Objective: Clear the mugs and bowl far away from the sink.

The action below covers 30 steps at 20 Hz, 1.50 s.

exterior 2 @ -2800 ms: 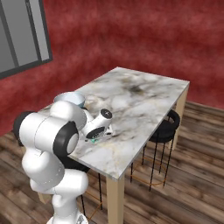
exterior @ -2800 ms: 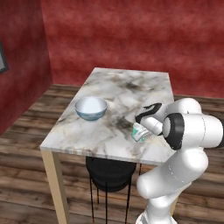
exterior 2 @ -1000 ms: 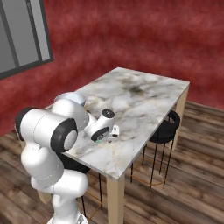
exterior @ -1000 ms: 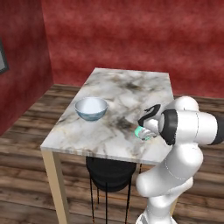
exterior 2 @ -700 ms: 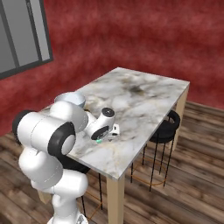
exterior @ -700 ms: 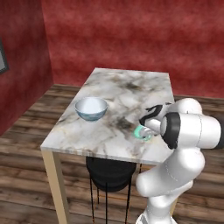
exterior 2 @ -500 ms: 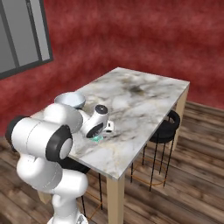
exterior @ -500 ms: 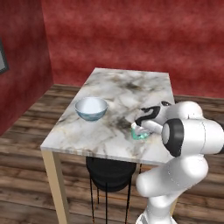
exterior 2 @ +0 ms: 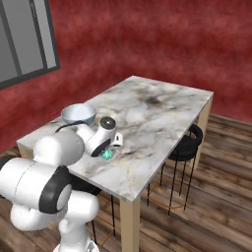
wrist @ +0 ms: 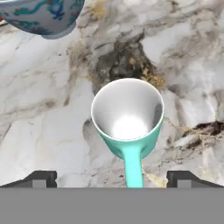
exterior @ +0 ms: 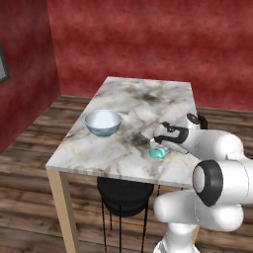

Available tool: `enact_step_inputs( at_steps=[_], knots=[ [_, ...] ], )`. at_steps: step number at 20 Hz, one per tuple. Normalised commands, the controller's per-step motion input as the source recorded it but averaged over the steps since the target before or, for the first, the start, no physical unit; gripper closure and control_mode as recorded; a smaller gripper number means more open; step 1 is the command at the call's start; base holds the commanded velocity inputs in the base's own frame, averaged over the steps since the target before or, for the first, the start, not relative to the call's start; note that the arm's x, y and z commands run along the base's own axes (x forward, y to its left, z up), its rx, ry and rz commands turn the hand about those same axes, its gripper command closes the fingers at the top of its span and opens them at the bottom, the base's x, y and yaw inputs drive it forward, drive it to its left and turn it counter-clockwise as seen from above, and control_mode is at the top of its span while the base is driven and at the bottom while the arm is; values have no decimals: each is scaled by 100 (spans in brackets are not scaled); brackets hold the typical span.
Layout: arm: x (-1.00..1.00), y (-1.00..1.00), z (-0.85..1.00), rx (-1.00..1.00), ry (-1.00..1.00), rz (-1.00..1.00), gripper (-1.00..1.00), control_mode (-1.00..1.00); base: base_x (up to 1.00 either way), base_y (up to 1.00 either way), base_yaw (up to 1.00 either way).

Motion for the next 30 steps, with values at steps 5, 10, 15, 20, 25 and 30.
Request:
enact_step_inputs(
  at_steps=[5, 10, 15, 20, 25, 30],
  knots=[
    [-68, -65, 66, 3, -17, 0, -100, -100, 0, 0, 0],
    [-61, -18, 69, 0, -12, 0, -100, -100, 0, 0, 0],
    [-57, 0, 96, 0, -4, 0, -100, -100, 0, 0, 0],
    [-61, 0, 100, 0, 10, -9, -100, -100, 0, 0, 0],
    [-55, 0, 91, 0, 32, -22, -100, -100, 0, 0, 0],
    [-78, 0, 50, 0, 26, -16, -100, -100, 0, 0, 0]
  ],
)
